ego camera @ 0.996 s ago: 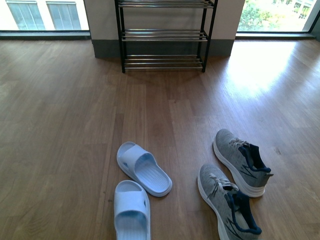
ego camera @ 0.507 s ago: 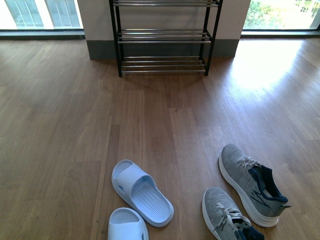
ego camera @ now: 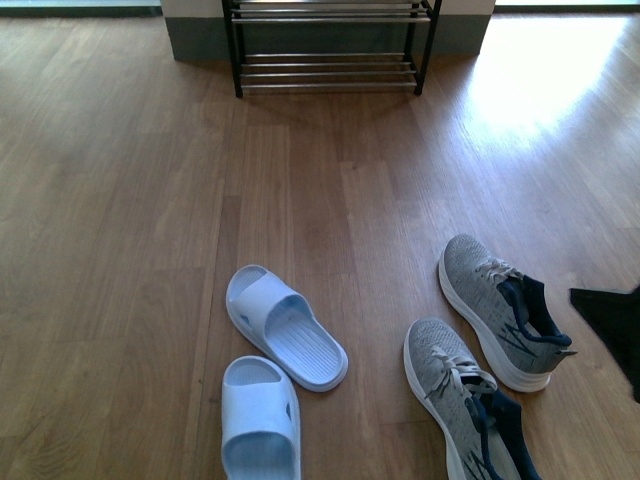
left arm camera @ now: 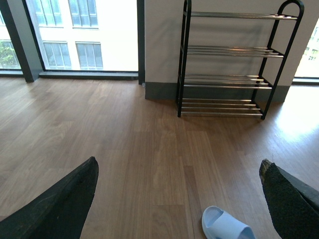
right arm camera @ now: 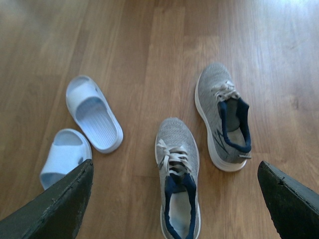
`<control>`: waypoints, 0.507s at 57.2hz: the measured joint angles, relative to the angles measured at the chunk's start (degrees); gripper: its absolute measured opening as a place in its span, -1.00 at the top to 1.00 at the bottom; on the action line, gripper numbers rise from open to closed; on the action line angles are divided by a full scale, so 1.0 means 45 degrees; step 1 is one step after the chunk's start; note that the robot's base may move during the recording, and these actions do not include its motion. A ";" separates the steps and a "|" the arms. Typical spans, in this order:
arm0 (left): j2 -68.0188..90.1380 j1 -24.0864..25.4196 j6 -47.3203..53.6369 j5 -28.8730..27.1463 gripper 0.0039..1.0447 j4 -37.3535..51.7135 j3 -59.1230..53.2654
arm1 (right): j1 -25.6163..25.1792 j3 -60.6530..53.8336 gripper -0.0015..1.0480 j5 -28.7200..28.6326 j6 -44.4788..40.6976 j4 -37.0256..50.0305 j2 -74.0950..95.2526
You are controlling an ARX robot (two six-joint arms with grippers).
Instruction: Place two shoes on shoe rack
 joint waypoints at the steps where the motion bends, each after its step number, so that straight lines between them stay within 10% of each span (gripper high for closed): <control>1: 0.0000 0.0000 0.0000 0.0000 -0.83 0.0000 0.0000 | -0.0058 0.0175 -0.82 -0.0053 -0.0034 0.0277 0.0777; 29: 0.0000 0.0000 0.0000 0.0000 -0.83 -0.0005 0.0000 | -0.1943 0.3915 -0.82 0.0602 -0.2166 0.3002 1.3857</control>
